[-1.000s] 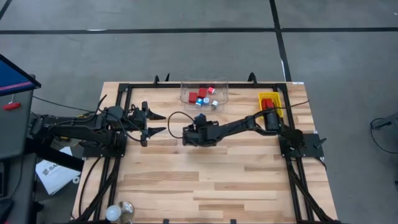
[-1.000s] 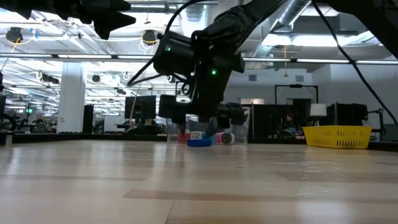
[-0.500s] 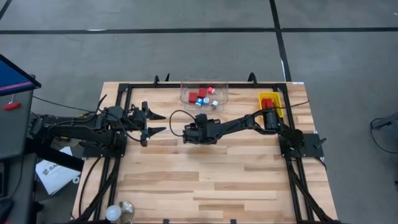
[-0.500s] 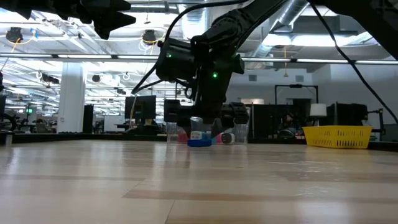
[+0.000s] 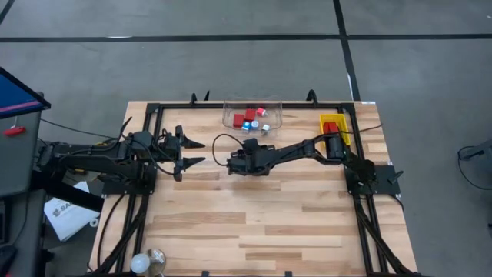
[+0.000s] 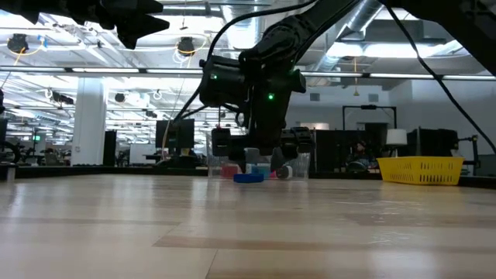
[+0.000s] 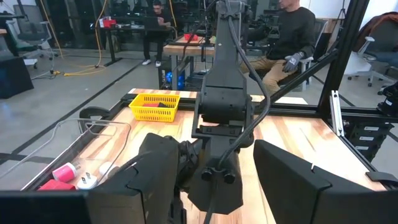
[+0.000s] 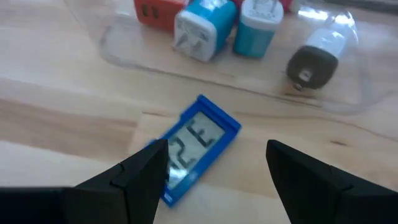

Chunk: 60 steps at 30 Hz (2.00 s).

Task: Pick & Place Office items
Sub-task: Put the blue digital clock into the yellow bin

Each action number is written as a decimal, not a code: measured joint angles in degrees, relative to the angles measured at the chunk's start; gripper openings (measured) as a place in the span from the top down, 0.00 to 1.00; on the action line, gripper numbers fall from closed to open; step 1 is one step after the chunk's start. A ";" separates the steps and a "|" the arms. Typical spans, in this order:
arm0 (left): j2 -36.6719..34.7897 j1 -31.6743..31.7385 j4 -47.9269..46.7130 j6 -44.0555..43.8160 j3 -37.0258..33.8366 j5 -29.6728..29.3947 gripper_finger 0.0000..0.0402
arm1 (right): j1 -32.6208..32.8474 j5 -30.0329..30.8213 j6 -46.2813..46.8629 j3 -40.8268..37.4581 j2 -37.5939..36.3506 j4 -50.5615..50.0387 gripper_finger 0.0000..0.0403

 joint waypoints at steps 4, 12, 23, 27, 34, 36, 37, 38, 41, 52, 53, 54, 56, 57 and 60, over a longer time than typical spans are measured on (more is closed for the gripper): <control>0.00 -0.01 0.00 0.00 0.00 0.00 0.48 | 0.70 -0.58 2.41 0.00 0.00 -3.59 0.34; 0.00 0.01 0.00 -0.02 0.00 0.00 0.48 | 4.11 -0.41 7.76 0.00 -0.07 -10.12 0.34; 0.00 0.00 0.00 -0.02 0.00 0.01 0.48 | 10.52 -0.57 24.12 -0.09 -1.86 -27.47 0.34; 0.00 -0.01 0.05 -0.04 0.00 0.02 0.48 | 12.82 3.51 28.09 -0.09 -4.83 -27.64 0.34; 0.00 -0.03 0.41 -0.46 0.00 0.02 0.48 | 12.32 5.52 28.94 -0.07 -6.99 -23.12 0.34; 0.00 -0.03 0.39 -0.46 0.00 0.02 0.48 | 11.11 3.11 26.10 -0.07 -6.99 -21.08 0.34; 0.00 -0.03 0.39 -0.46 0.00 0.02 0.48 | 10.51 2.11 24.95 -0.07 -6.99 -19.93 0.34; 0.00 -0.03 0.39 -0.46 0.00 0.02 0.48 | 10.00 1.76 23.81 -0.07 -6.99 -18.81 0.34; 0.00 -0.03 0.39 -0.46 0.00 0.02 0.48 | 8.86 1.62 20.77 -0.07 -6.99 -15.33 0.34; 0.00 -0.03 0.32 -0.33 0.00 0.02 0.48 | 7.02 -1.08 20.61 -3.77 -6.54 -11.88 0.34; 0.00 -0.03 0.31 -0.33 0.00 0.02 0.48 | 7.02 -1.11 20.64 -4.29 -6.54 -11.05 0.34; 0.00 -0.03 0.31 -0.38 0.00 0.02 0.48 | 7.02 -1.15 20.65 -4.74 -6.54 -10.12 0.34; 0.00 -0.03 0.31 -0.42 0.00 0.02 0.48 | 7.02 -1.45 20.64 -5.80 -6.54 -8.74 0.34; 0.00 -0.03 0.31 -0.42 0.00 0.02 0.48 | 7.02 -1.71 20.65 -6.33 -6.54 -8.00 0.34; 0.00 -0.03 0.31 -0.42 0.00 0.02 0.48 | 6.99 -2.04 20.68 -7.16 -6.54 -7.31 0.34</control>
